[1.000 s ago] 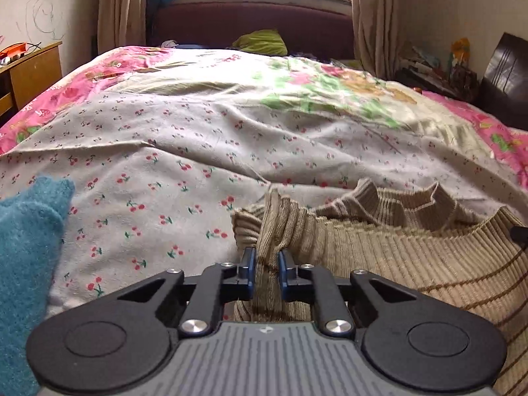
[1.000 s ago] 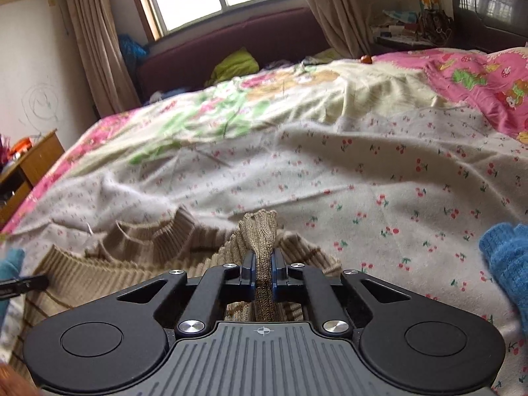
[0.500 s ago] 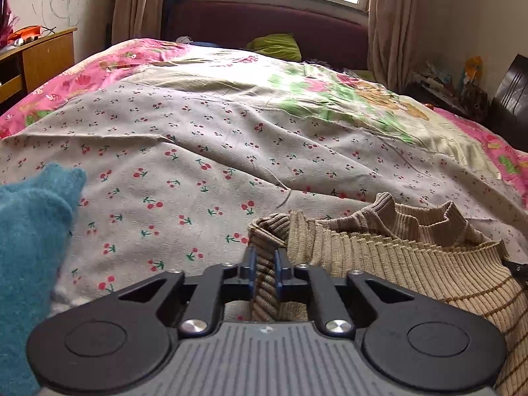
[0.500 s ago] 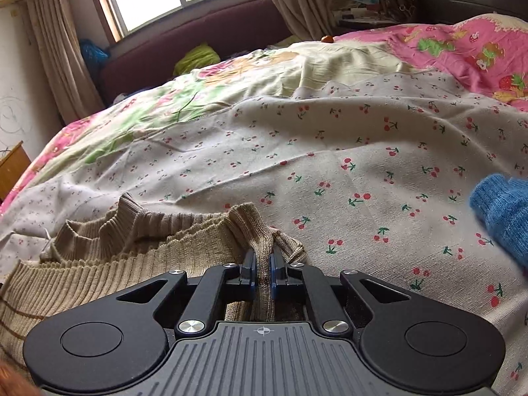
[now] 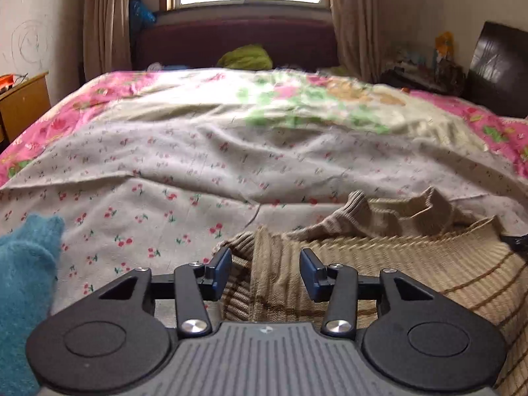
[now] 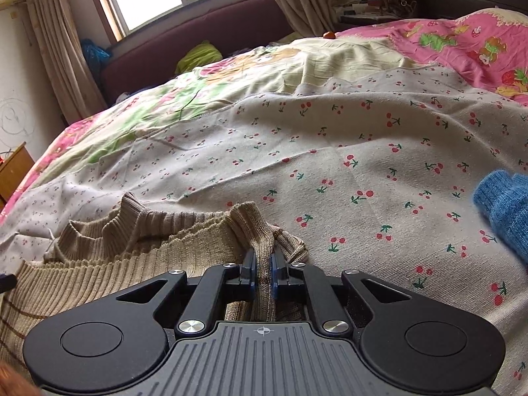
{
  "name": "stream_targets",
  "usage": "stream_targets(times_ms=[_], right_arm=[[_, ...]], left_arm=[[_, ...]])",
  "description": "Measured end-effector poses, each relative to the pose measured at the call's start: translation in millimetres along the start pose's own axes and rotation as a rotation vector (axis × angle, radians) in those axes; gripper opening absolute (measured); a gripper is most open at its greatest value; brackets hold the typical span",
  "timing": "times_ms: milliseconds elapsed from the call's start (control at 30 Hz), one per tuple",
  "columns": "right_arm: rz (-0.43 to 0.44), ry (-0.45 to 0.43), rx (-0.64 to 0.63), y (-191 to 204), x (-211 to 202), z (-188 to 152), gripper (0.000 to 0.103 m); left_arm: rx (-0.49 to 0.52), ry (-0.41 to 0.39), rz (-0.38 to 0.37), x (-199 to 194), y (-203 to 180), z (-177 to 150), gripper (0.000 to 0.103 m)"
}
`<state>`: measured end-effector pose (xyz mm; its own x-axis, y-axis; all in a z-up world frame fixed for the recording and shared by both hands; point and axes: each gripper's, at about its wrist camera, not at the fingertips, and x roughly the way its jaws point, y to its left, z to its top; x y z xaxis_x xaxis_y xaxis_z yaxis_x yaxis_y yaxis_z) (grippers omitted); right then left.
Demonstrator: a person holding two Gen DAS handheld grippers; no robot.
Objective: Fold small clothes
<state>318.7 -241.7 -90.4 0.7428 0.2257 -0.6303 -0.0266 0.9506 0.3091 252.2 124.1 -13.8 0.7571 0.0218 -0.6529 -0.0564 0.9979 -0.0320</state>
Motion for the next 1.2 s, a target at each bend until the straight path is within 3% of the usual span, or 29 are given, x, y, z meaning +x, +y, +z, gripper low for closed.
stream_targets(times_ms=[67, 100, 267, 467, 667, 800, 1033, 1100, 1200], right_arm=[[0.002, -0.003, 0.003, -0.2, -1.1, 0.0, 0.009], [0.002, -0.007, 0.002, -0.2, -1.8, -0.1, 0.009], [0.004, -0.036, 0.003, 1.8, -8.5, 1.0, 0.008], [-0.001, -0.121, 0.038, 1.3, -20.7, 17.8, 0.007], [-0.089, -0.063, 0.006, 2.9, 8.5, 5.6, 0.007], [-0.057, -0.068, 0.029, -2.7, -1.5, 5.1, 0.012], [-0.005, -0.097, 0.059, -16.0, -50.8, 7.9, 0.019], [0.033, -0.065, 0.094, -23.3, -63.0, 0.4, 0.029], [0.087, 0.002, 0.138, -31.7, -70.5, -16.0, 0.033]], left_arm=[[-0.022, 0.039, 0.018, 10.6, 4.0, -1.5, 0.048], [-0.027, 0.036, 0.011, 10.7, 5.1, -2.1, 0.04], [0.012, -0.011, 0.006, -0.5, -0.3, 0.6, 0.019], [-0.03, -0.062, 0.009, -6.9, 10.2, 8.6, 0.018], [0.007, 0.002, 0.069, 24.6, 7.1, 0.5, 0.018], [0.011, 0.009, 0.089, 27.4, 8.3, -6.8, 0.022], [-0.006, -0.089, 0.161, -9.2, 7.4, 4.2, 0.025], [-0.002, -0.127, 0.14, -26.1, 1.4, 4.1, 0.026], [0.021, -0.156, 0.052, -50.3, -18.0, -5.7, 0.029]])
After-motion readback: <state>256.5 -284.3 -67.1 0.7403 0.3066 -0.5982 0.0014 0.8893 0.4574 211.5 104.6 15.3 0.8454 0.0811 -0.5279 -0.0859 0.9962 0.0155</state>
